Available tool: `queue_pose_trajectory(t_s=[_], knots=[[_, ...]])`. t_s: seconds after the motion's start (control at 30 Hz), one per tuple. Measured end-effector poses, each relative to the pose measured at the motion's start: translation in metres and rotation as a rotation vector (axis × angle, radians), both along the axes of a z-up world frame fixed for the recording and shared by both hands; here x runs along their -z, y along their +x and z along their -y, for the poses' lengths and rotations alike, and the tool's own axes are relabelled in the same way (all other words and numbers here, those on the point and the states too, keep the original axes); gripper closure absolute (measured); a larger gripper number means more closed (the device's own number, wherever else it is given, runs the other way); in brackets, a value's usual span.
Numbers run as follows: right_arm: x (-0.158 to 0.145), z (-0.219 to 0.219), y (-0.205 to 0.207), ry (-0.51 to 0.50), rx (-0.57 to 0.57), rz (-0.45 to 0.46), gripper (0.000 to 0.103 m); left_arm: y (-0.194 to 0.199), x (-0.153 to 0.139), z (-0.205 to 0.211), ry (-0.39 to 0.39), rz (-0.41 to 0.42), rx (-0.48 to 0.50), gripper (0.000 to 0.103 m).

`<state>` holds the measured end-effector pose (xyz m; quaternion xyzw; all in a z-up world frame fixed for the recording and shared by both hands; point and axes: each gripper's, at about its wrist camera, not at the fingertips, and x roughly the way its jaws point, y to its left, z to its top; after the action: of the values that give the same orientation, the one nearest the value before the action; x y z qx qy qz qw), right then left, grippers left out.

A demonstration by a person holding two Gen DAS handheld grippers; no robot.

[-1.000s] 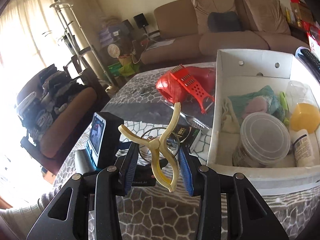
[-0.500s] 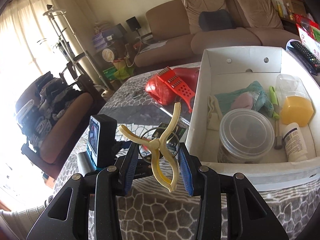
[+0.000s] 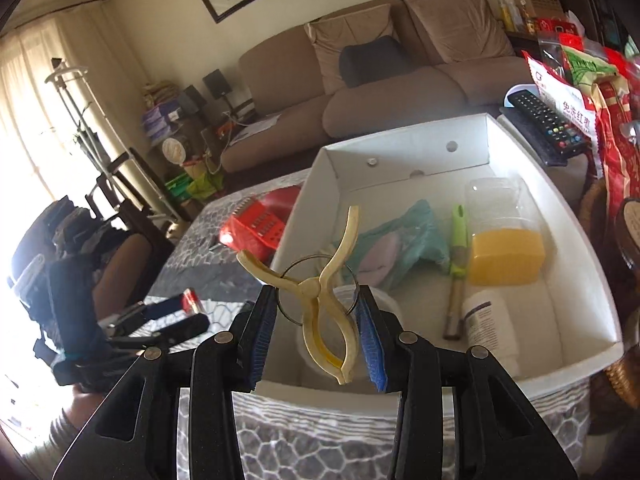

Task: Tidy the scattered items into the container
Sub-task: 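Carry the clothespin and lighter into the white box and open both tools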

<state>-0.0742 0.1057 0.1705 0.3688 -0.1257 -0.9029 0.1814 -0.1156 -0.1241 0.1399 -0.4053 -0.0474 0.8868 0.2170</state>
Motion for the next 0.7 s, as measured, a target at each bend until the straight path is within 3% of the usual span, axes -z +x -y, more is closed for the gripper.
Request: queue_pose_trajectory(t_s=[0.2, 0.4, 0.57, 0.7], knots=[[0.023, -0.029, -0.058, 0.098, -0.01, 0.142, 0.062, -0.058, -0.012, -0.068, 0.034, 0.092, 0.03, 0.022], [0.065, -0.04, -0.102, 0.139, -0.06, 0.313, 0.062, -0.12, 0.014, -0.108, 0.049, 0.241, -0.015, 0.022], [0.085, -0.04, -0.111, 0.158, -0.082, 0.37, 0.062, -0.137, 0.038, -0.134, 0.01, 0.325, -0.012, 0.022], [0.094, -0.03, -0.111, 0.197, -0.138, 0.385, 0.061, -0.136, 0.048, -0.146, -0.045, 0.325, 0.008, 0.021]])
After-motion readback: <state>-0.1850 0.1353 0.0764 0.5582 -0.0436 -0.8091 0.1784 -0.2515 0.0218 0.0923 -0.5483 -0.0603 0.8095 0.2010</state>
